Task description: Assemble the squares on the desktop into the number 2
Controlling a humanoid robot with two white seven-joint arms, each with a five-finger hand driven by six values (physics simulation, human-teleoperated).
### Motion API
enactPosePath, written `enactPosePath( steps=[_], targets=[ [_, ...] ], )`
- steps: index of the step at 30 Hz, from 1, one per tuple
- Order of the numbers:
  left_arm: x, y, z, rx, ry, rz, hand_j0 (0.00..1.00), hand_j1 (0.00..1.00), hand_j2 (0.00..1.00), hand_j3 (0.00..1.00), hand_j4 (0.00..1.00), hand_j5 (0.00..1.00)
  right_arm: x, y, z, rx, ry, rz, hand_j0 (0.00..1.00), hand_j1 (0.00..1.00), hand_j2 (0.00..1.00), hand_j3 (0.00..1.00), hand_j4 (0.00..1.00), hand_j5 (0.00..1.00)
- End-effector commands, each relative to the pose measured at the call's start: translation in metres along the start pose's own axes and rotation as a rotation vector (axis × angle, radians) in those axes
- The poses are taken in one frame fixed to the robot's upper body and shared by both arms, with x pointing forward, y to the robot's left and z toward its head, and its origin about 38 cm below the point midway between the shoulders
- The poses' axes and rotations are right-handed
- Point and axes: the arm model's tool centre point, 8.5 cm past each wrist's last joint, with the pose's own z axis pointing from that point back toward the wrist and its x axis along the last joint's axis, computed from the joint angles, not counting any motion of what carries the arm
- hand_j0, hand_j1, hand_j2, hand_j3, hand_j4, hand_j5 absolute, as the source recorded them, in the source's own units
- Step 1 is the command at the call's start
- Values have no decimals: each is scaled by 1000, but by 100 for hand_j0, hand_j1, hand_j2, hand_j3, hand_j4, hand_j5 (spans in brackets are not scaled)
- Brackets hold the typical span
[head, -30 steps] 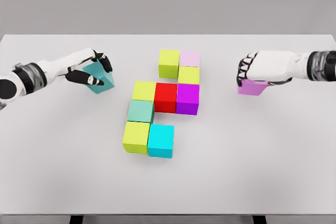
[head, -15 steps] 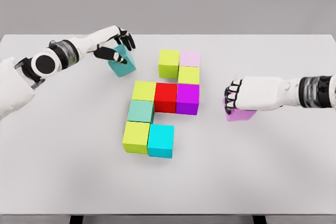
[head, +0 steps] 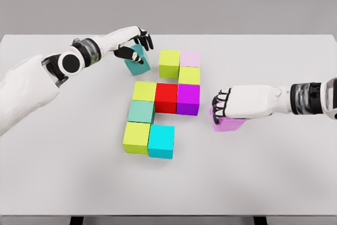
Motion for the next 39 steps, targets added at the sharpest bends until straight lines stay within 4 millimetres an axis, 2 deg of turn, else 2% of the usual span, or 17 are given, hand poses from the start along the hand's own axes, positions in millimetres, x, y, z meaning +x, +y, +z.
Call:
enactPosePath(
  steps=[1,4,10,14,15,19,27,29,30,31,32,34,36,37,38,39],
  targets=[
    [7,-3,-5,-4,-12,-20,45,45,45,45,45,45,3,-4,-4,-31,-26,-25,53,53,53,53,53,53],
    [10,-4,-8,-4,-15,-37,45,45,45,45,45,45,16,2,-22,-14,-84,-35,53,53,53,53,53,53],
    [12,-3,-9,-3,-16,-51,47,47,47,47,47,47,24,8,-31,5,-118,-43,53,53,53,53,53,53],
    [15,0,-10,2,-20,-57,70,70,70,70,70,70,30,2,-42,-9,-156,-42,53,53,53,53,53,53],
    [16,2,-11,6,-23,-52,73,73,73,73,73,73,32,1,-44,-9,-164,-37,53,53,53,53,53,53],
    [16,4,-15,13,-17,-44,78,78,78,78,78,78,37,1,-50,-1,-190,-37,53,53,53,53,53,53],
    [15,7,-13,17,-17,-47,82,82,82,82,82,82,39,-7,-55,-17,-213,-36,53,53,53,53,53,53],
    [18,17,-12,30,-25,-56,89,89,89,89,89,89,39,-7,-55,-18,-214,-37,63,63,63,63,63,63],
    [13,40,-4,61,-5,-79,95,95,95,95,95,95,40,-7,-55,-23,-219,-47,83,83,83,83,83,83],
    [-3,53,9,78,36,-92,100,100,100,100,100,100,40,-8,-54,-32,-227,-59,90,90,90,90,90,90],
    [-24,57,18,74,91,-98,100,100,100,100,100,100,40,-10,-54,-41,-234,-70,95,95,95,95,95,95],
    [-43,70,25,91,150,-112,100,100,100,100,100,100,40,-11,-52,-49,-239,-83,95,95,95,95,95,95],
    [-44,65,21,8,201,-396,100,100,100,100,100,100,37,-13,-48,-62,-237,-97,99,99,99,99,99,99],
    [-42,62,18,-3,204,-454,100,100,100,100,100,100,35,-14,-45,-69,-230,-100,100,100,100,100,100,100],
    [-41,60,16,-12,210,-513,100,100,100,100,100,100,23,-20,-28,-92,-182,-102,100,100,100,100,100,100],
    [-43,61,18,-10,215,-517,100,100,100,100,100,100,18,-20,-20,-98,-162,-107,100,100,100,100,100,100]
  ],
)
